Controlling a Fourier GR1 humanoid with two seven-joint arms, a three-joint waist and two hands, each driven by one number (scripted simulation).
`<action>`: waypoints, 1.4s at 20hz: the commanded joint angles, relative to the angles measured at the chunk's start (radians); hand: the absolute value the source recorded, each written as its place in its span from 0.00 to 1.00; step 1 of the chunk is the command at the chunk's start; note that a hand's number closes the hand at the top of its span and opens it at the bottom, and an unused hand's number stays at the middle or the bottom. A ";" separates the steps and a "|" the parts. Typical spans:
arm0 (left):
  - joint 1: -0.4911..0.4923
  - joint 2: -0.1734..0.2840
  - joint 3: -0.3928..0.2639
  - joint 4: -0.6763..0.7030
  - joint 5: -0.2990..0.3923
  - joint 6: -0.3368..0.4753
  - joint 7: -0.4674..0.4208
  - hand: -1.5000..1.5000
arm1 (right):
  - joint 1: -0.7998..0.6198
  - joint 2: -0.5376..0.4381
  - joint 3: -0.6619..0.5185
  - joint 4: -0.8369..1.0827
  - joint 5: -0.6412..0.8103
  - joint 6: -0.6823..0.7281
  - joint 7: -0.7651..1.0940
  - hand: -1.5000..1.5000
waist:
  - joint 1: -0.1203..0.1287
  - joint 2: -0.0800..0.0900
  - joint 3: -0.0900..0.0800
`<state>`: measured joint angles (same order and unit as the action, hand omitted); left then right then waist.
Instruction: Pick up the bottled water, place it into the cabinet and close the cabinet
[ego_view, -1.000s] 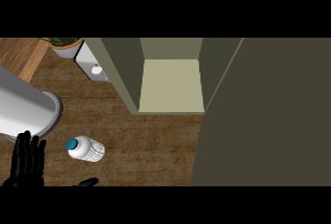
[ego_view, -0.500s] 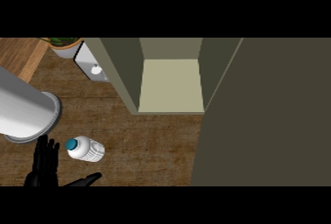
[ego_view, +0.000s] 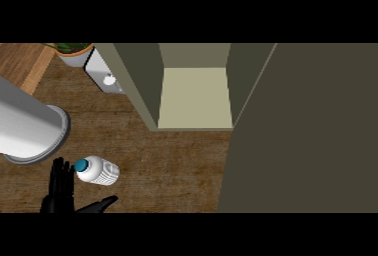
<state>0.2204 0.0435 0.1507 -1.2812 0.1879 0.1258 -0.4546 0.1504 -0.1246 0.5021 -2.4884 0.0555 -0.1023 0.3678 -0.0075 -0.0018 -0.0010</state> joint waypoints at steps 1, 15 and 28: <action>-0.056 0.000 0.035 0.118 0.012 -0.018 -0.083 0.00 | 0.014 -0.041 -0.056 -0.105 0.022 0.018 0.036 0.00 | 0.003 0.001 0.001; -0.318 0.033 0.154 0.500 0.063 -0.038 -0.308 0.00 | -0.058 -0.043 -0.079 -0.085 0.011 -0.016 0.074 0.00 | 0.003 0.002 0.000; -0.439 0.070 0.080 0.680 -0.066 -0.011 -0.501 1.00 | -0.008 -0.062 0.009 -0.073 0.047 -0.037 0.023 0.00 | -0.015 0.003 -0.001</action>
<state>-0.1884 0.0807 0.2621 -0.6559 0.2070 0.0454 -0.8751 0.1230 -0.1718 0.4953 -2.4887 0.0518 -0.1415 0.3754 -0.0118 -0.0007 -0.0008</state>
